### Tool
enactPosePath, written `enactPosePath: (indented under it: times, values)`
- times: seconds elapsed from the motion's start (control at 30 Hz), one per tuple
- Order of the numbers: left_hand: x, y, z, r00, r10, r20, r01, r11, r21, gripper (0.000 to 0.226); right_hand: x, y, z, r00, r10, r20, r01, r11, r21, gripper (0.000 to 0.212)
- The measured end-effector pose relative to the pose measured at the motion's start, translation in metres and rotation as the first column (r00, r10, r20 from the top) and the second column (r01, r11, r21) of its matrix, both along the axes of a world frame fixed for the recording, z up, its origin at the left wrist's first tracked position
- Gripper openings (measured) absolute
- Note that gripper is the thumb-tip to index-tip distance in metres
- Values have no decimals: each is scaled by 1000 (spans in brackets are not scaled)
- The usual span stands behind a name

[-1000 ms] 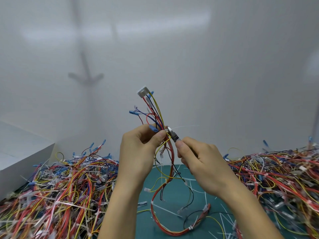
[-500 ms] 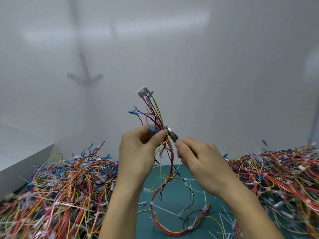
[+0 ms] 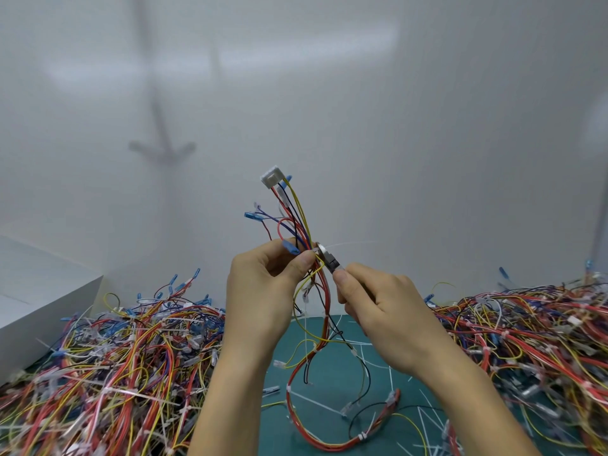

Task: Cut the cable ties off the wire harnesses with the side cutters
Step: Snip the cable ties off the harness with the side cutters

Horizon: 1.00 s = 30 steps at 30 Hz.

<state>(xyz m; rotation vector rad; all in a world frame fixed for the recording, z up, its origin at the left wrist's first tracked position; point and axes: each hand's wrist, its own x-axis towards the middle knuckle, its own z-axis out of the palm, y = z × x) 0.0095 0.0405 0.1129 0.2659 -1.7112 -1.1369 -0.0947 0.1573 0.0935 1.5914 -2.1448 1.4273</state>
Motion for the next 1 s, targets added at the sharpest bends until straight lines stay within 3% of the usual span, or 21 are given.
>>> enactPosePath:
  times: [0.47,0.7,0.83,1.0]
  values:
    - [1,-4,-1,1000,21,-4,-21,1000,0,24,-1,-1,-1,1000,4,-1,-4,999,40,47]
    - [2,-8,-1,999,13,-36,-12,999,33,20,3,-2,1,992,73,105,-78,996,36,46]
    - [4,-9,0,999,-4,-45,6,999,53,13,4,-3,2,957,161,240,-153,987,-55,47]
    - [7,-6,2,999,-15,-31,18,997,74,13,5,-5,5,906,192,378,-103,964,-245,48]
